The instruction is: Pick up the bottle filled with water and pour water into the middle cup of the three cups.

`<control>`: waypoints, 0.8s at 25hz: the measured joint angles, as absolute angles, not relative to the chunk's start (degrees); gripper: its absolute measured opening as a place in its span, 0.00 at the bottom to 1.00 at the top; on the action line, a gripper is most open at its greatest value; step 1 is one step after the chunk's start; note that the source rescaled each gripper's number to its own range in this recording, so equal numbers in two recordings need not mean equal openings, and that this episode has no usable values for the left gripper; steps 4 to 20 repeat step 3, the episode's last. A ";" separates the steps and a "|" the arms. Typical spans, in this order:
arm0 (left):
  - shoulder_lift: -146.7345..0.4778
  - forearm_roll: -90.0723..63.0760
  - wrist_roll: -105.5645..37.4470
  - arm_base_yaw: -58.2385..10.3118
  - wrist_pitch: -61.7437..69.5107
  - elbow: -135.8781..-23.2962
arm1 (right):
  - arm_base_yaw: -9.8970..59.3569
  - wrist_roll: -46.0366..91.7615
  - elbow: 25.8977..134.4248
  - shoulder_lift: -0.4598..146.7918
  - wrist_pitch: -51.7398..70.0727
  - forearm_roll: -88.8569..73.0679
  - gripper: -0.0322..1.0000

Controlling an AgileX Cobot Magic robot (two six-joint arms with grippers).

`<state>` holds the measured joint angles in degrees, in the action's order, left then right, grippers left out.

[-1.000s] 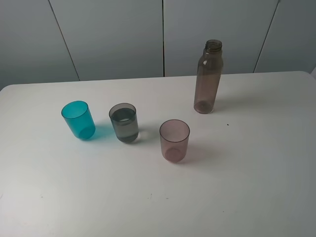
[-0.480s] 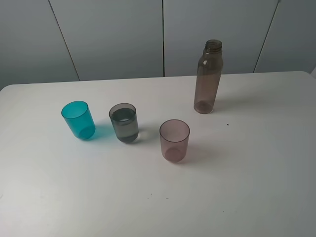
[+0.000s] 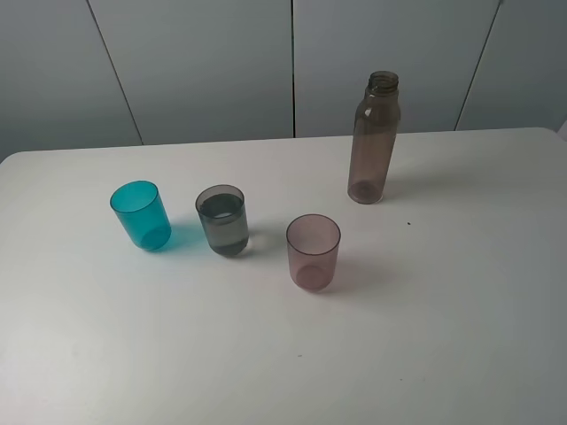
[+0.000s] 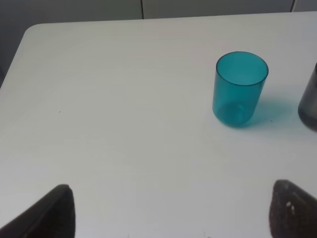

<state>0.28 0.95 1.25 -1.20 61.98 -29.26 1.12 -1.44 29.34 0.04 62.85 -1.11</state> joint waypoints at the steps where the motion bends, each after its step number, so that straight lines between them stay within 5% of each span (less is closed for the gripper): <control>1: 0.28 0.95 1.25 -1.20 61.98 -29.26 | 1.12 -1.44 29.34 0.04 62.85 -1.11 1.00; 20: 0.28 0.95 1.25 -1.20 61.98 -29.26 | 1.12 -1.44 29.34 0.04 62.85 -1.11 1.00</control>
